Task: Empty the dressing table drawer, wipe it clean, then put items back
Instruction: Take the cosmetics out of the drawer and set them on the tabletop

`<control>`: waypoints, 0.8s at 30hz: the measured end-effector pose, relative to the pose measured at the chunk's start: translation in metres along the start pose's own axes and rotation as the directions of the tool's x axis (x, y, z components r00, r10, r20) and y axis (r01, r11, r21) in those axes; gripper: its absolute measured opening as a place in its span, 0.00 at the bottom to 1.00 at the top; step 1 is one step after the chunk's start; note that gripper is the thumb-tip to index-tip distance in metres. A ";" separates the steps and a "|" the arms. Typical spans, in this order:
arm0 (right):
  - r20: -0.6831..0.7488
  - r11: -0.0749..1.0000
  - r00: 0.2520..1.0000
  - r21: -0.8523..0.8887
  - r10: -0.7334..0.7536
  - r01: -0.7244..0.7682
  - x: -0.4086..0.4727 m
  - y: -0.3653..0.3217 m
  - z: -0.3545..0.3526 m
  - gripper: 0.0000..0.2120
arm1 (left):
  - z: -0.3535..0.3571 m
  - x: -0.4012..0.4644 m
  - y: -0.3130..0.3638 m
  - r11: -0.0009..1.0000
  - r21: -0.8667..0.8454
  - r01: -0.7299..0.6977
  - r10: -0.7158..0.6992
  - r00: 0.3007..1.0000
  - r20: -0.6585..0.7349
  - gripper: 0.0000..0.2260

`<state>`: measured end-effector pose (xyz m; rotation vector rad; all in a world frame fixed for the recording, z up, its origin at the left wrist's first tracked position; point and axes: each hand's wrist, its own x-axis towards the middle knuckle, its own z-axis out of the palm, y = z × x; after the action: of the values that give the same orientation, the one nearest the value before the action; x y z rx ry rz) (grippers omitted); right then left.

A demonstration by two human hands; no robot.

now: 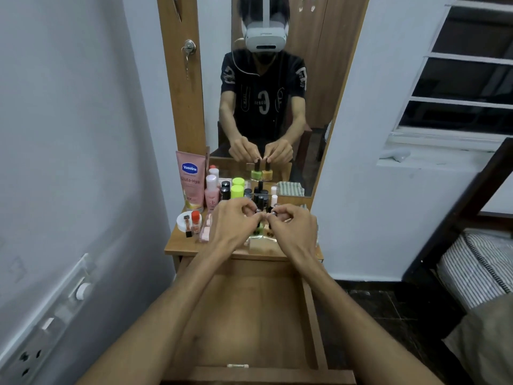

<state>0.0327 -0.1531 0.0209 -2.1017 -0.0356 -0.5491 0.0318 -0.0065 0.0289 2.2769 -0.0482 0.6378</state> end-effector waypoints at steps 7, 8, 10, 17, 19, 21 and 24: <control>0.078 0.995 0.995 -0.073 0.068 -0.062 0.039 0.018 0.013 0.05 | 0.030 0.034 -0.002 0.996 0.066 0.068 -0.069 0.998 0.005 0.06; 0.087 0.995 0.994 -0.078 0.064 -0.057 0.042 0.020 0.015 0.05 | 0.033 0.036 -0.005 0.994 0.080 0.068 -0.069 0.998 0.012 0.06; 0.098 0.995 0.993 -0.088 0.058 -0.049 0.047 0.023 0.018 0.04 | 0.036 0.037 -0.011 0.993 0.091 0.074 -0.076 0.997 0.024 0.06; 0.136 0.989 0.990 -0.146 0.035 -0.014 0.059 0.031 0.019 0.10 | 0.039 0.044 -0.016 0.995 0.084 0.062 -0.066 0.997 0.047 0.07; 0.141 0.991 0.989 -0.135 0.041 -0.021 0.060 0.034 0.019 0.10 | 0.040 0.044 -0.017 0.994 0.086 0.068 -0.072 0.996 0.049 0.07; 0.160 0.992 0.987 -0.129 0.031 -0.011 0.060 0.034 0.017 0.12 | 0.041 0.043 -0.018 0.993 0.089 0.075 -0.080 0.995 0.054 0.08; 0.180 0.994 0.984 -0.111 0.014 0.006 0.056 0.036 0.011 0.15 | 0.040 0.040 -0.018 0.993 0.092 0.080 -0.085 0.995 0.044 0.11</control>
<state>0.0955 -0.1746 0.0094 -2.2544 -0.1068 -0.3639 0.0883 -0.0147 0.0112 2.3676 0.0520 0.5518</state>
